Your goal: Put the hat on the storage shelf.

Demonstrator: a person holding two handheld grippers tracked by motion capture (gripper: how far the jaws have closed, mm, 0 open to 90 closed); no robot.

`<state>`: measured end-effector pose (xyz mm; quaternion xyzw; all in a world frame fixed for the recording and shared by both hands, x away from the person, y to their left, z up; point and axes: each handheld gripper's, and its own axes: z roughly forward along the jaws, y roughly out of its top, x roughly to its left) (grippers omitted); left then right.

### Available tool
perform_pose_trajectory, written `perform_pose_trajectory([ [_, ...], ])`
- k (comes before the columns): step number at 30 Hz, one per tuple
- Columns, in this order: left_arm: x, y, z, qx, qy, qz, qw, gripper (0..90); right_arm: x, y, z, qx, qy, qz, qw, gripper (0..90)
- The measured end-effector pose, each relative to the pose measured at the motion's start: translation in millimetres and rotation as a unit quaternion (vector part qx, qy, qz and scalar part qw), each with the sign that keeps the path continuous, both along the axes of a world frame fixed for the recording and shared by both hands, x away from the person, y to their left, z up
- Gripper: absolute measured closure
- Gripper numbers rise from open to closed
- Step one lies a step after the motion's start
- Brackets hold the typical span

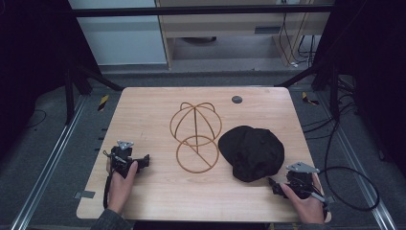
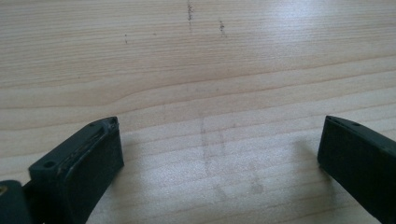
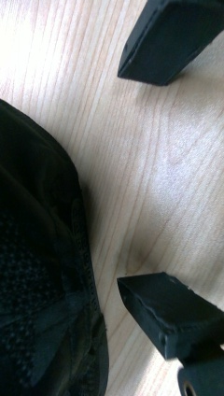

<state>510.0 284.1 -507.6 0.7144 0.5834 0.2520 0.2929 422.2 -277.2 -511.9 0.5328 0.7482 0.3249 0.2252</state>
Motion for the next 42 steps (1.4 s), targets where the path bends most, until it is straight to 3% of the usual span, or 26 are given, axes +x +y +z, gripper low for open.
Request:
perform_pose_trajectory([
  [7, 0.3, -0.3, 0.0, -0.002, 0.000, -0.004, 1.0000, 0.0, -5.4, 1.3, 10.9, -0.002, 0.011, 0.008, 0.9999, 9.4],
  [12, 0.0, 0.4, 0.0, -0.002, 0.000, -0.008, 1.0000, 0.0, -12.0, 6.0, 32.8, -0.006, 0.016, 0.011, 0.9998, 13.2],
  [19, 0.1, 0.2, -0.2, -0.002, -0.001, -0.008, 1.0000, 0.0, -12.8, 9.4, 72.5, -0.035, 0.034, 0.029, 0.9984, 14.4],
  [20, 0.1, 0.2, -0.2, -0.002, -0.001, -0.008, 1.0000, 0.0, -12.8, 9.4, 72.5, -0.035, 0.034, 0.029, 0.9984, 14.4],
  [24, 0.1, 0.3, -0.2, -0.001, -0.001, -0.008, 1.0000, 0.0, -5.1, 15.1, 95.8, -0.041, 0.053, 0.049, 0.9966, 15.1],
  [30, 0.0, 0.1, -0.1, -0.001, 0.000, -0.007, 1.0000, 0.0, 5.4, 21.9, 117.3, -0.057, 0.061, 0.061, 0.9946, 16.4],
  [42, -0.1, 0.1, -0.1, -0.001, 0.000, -0.008, 1.0000, 0.0, 28.9, 38.5, 142.0, -0.065, 0.074, 0.088, 0.9912, 15.9],
])
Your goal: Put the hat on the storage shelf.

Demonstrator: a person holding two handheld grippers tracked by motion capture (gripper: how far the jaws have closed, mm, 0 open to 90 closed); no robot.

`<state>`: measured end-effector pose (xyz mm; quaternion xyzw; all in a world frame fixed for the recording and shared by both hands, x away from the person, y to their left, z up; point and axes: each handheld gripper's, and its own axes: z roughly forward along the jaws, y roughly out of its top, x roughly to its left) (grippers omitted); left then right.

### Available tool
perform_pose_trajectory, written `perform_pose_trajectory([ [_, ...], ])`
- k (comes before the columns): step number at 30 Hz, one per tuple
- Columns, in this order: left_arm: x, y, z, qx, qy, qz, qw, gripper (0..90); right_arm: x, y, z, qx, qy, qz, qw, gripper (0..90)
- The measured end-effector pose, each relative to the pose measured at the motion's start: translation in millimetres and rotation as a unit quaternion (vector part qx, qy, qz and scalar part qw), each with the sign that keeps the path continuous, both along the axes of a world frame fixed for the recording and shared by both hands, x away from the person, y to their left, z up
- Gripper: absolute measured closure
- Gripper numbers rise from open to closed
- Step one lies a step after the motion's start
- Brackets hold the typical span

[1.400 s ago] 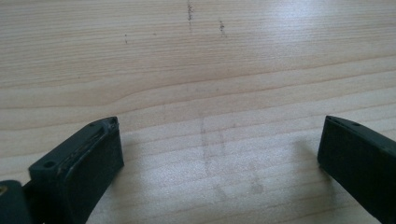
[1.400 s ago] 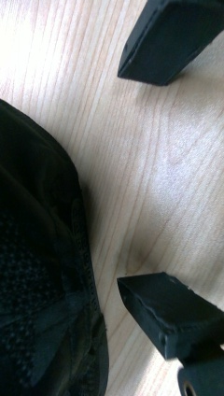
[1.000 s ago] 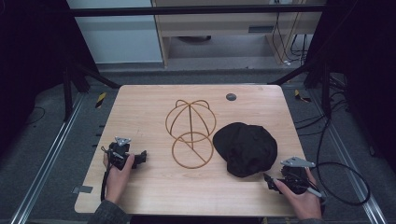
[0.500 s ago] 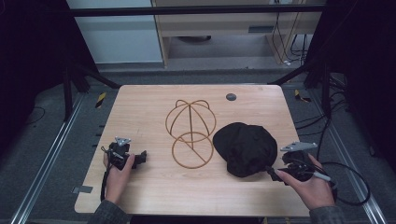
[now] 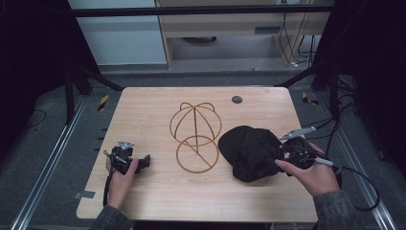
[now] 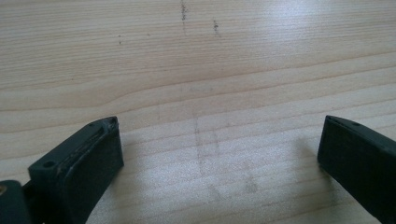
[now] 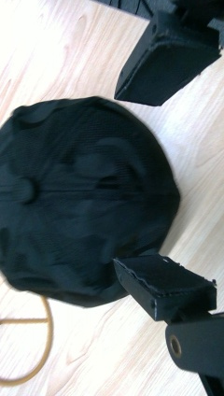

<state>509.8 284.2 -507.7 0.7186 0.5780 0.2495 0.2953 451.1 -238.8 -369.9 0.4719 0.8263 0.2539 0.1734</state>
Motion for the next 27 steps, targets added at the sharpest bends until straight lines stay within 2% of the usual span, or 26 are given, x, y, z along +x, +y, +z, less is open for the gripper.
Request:
perform_pose_trajectory([
  [2, 0.0, 0.0, 0.0, 0.000, 0.000, 0.000, 1.0000, 0.0, 11.0, 6.6, 4.2, 0.004, 0.005, 0.000, 1.0000, 14.0],
  [8, 0.0, -0.3, 0.0, 0.000, 0.000, -0.002, 1.0000, 0.0, 26.5, 14.2, 8.4, 0.013, 0.010, 0.003, 0.9999, 10.7],
  [14, -0.2, -1.0, 0.1, 0.001, 0.000, -0.004, 1.0000, 0.0, 44.2, 26.9, 0.2, 0.004, 0.026, -0.002, 0.9996, 8.8],
  [19, -0.2, -1.9, 0.1, 0.001, 0.000, -0.006, 1.0000, 0.0, 51.9, 28.5, -6.3, -0.001, 0.037, -0.009, 0.9993, 9.3],
  [20, -0.3, -2.1, 0.0, 0.001, 0.000, -0.006, 1.0000, 0.0, 55.3, 28.4, -11.4, -0.003, 0.045, -0.010, 0.9989, 11.1],
  [23, -0.3, -3.2, 0.0, 0.000, 0.000, -0.007, 1.0000, 0.0, 57.1, 28.0, -14.3, -0.005, 0.050, -0.010, 0.9987, 12.8],
  [27, -0.5, -5.3, 0.0, 0.001, 0.000, -0.012, 0.9999, 0.0, 60.7, 26.8, -17.1, -0.003, 0.059, -0.003, 0.9982, 21.7],
])
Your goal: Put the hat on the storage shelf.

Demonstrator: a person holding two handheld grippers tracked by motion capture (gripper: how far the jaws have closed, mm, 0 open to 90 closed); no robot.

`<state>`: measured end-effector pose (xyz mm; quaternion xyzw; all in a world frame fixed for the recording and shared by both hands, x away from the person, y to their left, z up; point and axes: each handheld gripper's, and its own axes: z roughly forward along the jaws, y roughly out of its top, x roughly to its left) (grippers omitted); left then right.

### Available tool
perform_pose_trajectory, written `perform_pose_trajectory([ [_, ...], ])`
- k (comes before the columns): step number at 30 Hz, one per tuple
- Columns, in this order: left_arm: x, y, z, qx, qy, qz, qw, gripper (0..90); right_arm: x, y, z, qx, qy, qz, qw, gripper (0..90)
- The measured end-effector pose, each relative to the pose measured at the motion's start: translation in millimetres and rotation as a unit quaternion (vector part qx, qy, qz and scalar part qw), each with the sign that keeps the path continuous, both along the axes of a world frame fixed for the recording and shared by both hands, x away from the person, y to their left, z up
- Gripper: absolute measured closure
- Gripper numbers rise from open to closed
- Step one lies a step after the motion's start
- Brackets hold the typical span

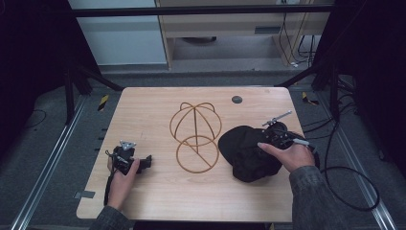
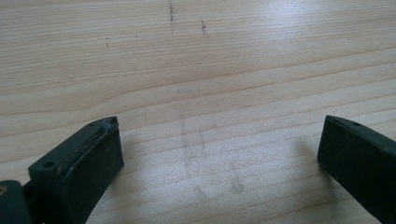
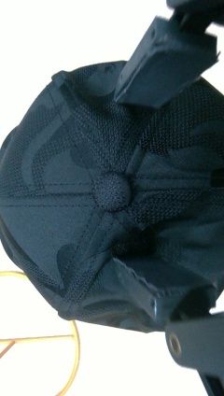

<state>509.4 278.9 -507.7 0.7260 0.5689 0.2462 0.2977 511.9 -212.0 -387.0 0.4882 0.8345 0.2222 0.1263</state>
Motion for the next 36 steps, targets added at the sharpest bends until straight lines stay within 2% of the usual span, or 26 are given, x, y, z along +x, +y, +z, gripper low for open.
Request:
perform_pose_trajectory([
  [1, 0.0, 0.0, 0.0, 0.000, 0.000, 0.000, 1.0000, 0.0, 0.0, 0.0, 0.0, 0.000, 0.000, 0.000, 1.0000, 21.7],
  [3, -0.1, -0.7, -0.1, 0.000, 0.000, -0.002, 1.0000, 0.0, 1.7, -0.7, -1.9, 0.004, 0.009, 0.006, 0.9999, 27.1],
  [4, -0.2, -0.9, -0.1, 0.000, 0.000, -0.002, 1.0000, 0.0, 2.5, -1.2, -2.8, 0.009, 0.011, 0.009, 0.9999, 32.6],
  [6, -0.2, -1.1, 0.0, 0.000, 0.000, -0.002, 1.0000, 0.0, 2.9, -1.2, -3.0, 0.011, 0.012, 0.008, 0.9998, 35.0],
  [9, -0.2, -1.3, 0.0, 0.000, 0.000, -0.003, 1.0000, 0.0, 4.1, -3.2, -4.3, 0.013, 0.016, 0.017, 0.9996, 46.8],
  [11, -0.2, -1.4, 0.0, 0.000, 0.000, -0.003, 1.0000, 0.0, 4.2, -3.5, -4.7, 0.013, 0.018, 0.017, 0.9996, 49.6],
  [12, -0.3, -1.6, 0.0, 0.000, 0.000, -0.003, 1.0000, 0.0, 4.7, -5.2, -5.7, 0.015, 0.019, 0.020, 0.9995, 55.7],
  [15, -0.3, -1.7, 0.0, 0.000, 0.000, -0.004, 1.0000, 0.0, 5.2, -5.5, -6.5, 0.018, 0.021, 0.020, 0.9994, 60.8],
  [17, -0.3, -1.8, 0.0, 0.000, 0.000, -0.004, 1.0000, 0.0, 6.3, -6.6, -6.8, 0.023, 0.022, 0.027, 0.9991, 71.5],
  [18, -0.3, -1.8, 0.0, 0.000, 0.000, -0.004, 1.0000, 0.0, 6.9, -6.5, -7.3, 0.025, 0.022, 0.026, 0.9991, 74.0],
  [27, -0.3, -1.8, 0.0, 0.000, 0.000, -0.004, 1.0000, 0.0, 10.2, -8.2, -7.6, 0.026, 0.023, 0.039, 0.9987, 84.1],
  [36, -0.3, -1.8, 0.0, 0.000, 0.000, -0.004, 1.0000, 0.0, 8.4, -7.4, 0.7, 0.021, 0.020, 0.045, 0.9986, 86.7],
])
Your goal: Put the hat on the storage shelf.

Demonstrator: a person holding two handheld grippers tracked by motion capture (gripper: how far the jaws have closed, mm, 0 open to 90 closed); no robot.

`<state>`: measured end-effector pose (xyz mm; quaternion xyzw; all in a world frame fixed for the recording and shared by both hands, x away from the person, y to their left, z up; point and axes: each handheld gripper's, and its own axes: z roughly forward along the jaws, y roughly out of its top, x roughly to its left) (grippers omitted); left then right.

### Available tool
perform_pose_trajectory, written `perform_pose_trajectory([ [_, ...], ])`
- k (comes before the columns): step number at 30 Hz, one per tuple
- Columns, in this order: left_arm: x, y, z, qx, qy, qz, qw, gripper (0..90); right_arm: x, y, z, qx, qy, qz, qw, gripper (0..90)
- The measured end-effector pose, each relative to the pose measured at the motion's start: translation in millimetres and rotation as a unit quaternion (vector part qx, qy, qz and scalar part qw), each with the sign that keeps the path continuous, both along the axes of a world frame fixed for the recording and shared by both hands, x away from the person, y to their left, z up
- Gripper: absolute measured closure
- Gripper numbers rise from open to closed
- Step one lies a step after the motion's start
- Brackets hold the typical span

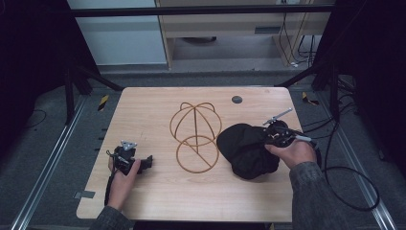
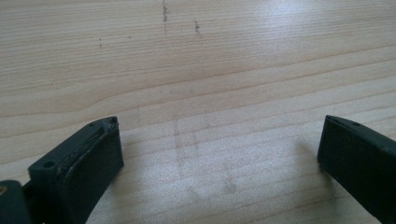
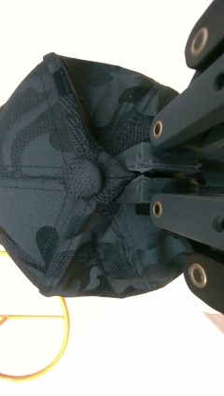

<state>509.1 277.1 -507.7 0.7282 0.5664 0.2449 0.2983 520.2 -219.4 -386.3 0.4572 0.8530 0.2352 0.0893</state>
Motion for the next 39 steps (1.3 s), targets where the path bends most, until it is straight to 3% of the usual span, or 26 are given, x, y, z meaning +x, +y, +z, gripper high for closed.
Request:
perform_pose_trajectory([
  [7, 0.0, 0.0, 0.0, 0.000, 0.000, 0.000, 1.0000, 0.0, -2.6, -1.4, 11.6, 0.001, -0.003, 0.008, 1.0000, 87.1],
  [16, 0.0, 0.0, 0.0, 0.000, 0.000, 0.000, 1.0000, 0.0, -10.4, -4.3, 38.2, 0.003, -0.020, 0.008, 0.9998, 87.2],
  [27, 0.0, -0.3, -0.2, -0.001, -0.001, 0.001, 1.0000, 0.0, -26.5, -18.9, 87.3, 0.025, -0.080, -0.006, 0.9964, 87.2],
  [39, 0.0, -0.3, -0.2, -0.002, -0.001, 0.001, 1.0000, 0.0, -44.1, -29.1, 117.8, 0.056, -0.125, -0.015, 0.9904, 87.3],
])
